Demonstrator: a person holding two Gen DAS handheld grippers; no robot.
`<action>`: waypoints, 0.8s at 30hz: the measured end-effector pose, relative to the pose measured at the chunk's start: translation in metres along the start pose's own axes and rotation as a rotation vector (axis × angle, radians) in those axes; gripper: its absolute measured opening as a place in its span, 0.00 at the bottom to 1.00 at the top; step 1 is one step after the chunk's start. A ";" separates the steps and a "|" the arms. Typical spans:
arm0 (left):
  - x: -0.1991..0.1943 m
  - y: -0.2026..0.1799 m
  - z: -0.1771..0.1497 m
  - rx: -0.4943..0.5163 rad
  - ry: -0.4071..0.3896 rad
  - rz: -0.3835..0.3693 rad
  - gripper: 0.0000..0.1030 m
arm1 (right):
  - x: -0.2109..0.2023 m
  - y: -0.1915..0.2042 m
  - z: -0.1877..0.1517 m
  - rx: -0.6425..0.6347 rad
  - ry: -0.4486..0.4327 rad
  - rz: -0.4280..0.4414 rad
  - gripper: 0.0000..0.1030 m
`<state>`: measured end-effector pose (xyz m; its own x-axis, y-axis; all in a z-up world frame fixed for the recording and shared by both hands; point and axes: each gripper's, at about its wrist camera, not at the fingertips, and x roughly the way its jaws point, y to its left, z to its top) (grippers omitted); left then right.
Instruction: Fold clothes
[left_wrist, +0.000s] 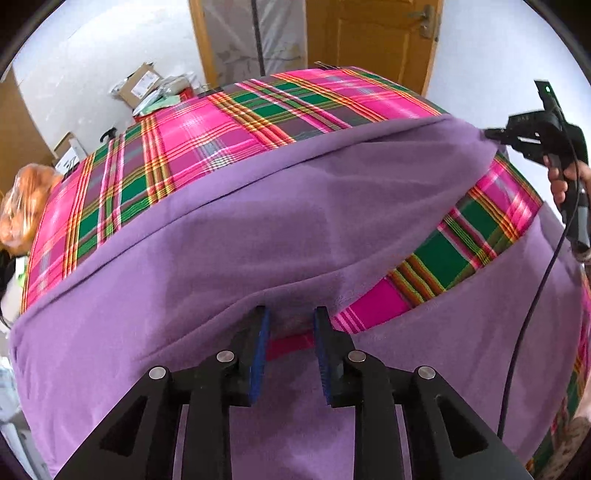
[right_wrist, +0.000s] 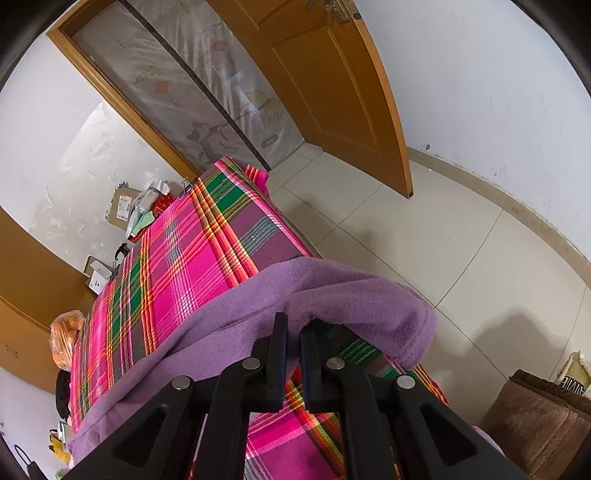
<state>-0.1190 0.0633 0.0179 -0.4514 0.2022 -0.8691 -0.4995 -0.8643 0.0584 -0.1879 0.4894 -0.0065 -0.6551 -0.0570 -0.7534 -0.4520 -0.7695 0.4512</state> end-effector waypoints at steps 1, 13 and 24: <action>0.000 -0.002 0.000 0.014 0.001 0.002 0.28 | 0.001 -0.001 0.000 0.001 0.002 -0.001 0.06; 0.000 -0.004 0.001 0.020 -0.020 0.015 0.10 | 0.002 -0.004 -0.001 0.005 0.003 -0.005 0.07; -0.045 0.002 -0.015 -0.004 -0.103 -0.078 0.05 | -0.027 -0.001 -0.002 -0.002 -0.033 0.028 0.07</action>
<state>-0.0891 0.0454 0.0501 -0.4854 0.3150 -0.8156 -0.5331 -0.8460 -0.0095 -0.1690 0.4903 0.0121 -0.6872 -0.0576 -0.7242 -0.4317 -0.7693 0.4709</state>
